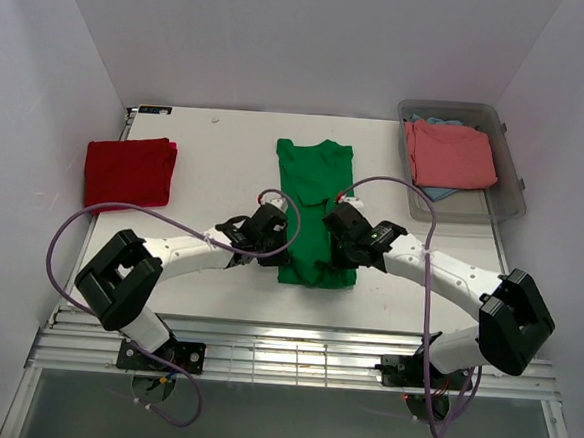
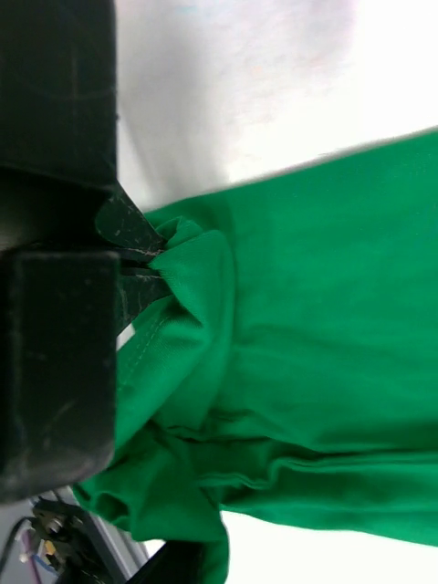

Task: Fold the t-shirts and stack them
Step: Fold the tshirt

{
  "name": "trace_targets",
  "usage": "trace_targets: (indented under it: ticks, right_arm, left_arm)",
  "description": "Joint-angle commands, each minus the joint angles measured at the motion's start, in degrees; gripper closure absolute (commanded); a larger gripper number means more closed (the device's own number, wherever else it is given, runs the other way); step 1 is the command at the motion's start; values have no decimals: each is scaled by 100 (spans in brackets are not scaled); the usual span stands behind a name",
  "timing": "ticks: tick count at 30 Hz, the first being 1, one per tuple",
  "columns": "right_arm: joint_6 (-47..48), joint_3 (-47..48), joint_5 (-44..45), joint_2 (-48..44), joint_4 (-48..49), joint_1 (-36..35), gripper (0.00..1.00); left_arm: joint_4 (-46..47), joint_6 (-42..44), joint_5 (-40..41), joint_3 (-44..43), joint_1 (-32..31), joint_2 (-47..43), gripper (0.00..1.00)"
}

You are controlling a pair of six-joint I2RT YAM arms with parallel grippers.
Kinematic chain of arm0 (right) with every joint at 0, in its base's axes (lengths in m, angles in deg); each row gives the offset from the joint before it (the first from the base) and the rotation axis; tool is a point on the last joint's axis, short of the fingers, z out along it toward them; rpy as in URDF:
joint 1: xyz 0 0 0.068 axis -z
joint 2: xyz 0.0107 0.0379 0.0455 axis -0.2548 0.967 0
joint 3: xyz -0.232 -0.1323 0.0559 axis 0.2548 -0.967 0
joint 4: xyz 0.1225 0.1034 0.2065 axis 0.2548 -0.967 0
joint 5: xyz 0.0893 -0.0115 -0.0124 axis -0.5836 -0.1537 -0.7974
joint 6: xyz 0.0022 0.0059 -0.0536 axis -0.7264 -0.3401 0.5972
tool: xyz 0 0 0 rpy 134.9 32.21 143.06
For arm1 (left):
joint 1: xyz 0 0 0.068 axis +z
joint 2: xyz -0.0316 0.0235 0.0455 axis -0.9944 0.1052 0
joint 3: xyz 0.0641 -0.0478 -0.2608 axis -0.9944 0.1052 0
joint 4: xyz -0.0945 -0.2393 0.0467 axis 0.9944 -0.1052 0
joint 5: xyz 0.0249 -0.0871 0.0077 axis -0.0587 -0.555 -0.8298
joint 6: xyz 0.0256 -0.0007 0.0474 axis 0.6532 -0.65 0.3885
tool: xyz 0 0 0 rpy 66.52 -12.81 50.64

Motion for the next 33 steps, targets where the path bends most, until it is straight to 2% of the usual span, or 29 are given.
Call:
trace_targets:
  ticks: [1, 6, 13, 22, 33]
  right_arm:
    - [351, 486, 574, 144, -25, 216, 92]
    - [684, 872, 680, 504, -16, 550, 92]
    - [1142, 1180, 776, 1146, 247, 1007, 92]
    - [1704, 1927, 531, 2147, 616, 1394, 92]
    - [2003, 2868, 407, 2737, 599, 1614, 92]
  left_arm:
    - [151, 353, -58, -582, 282, 45, 99]
    - [89, 573, -110, -996, 633, 396, 100]
    - [28, 714, -637, -1559, 1160, 915, 100]
    - [98, 740, -945, -1945, 1459, 1434, 100]
    - [28, 775, -1095, -2499, 1872, 1698, 100]
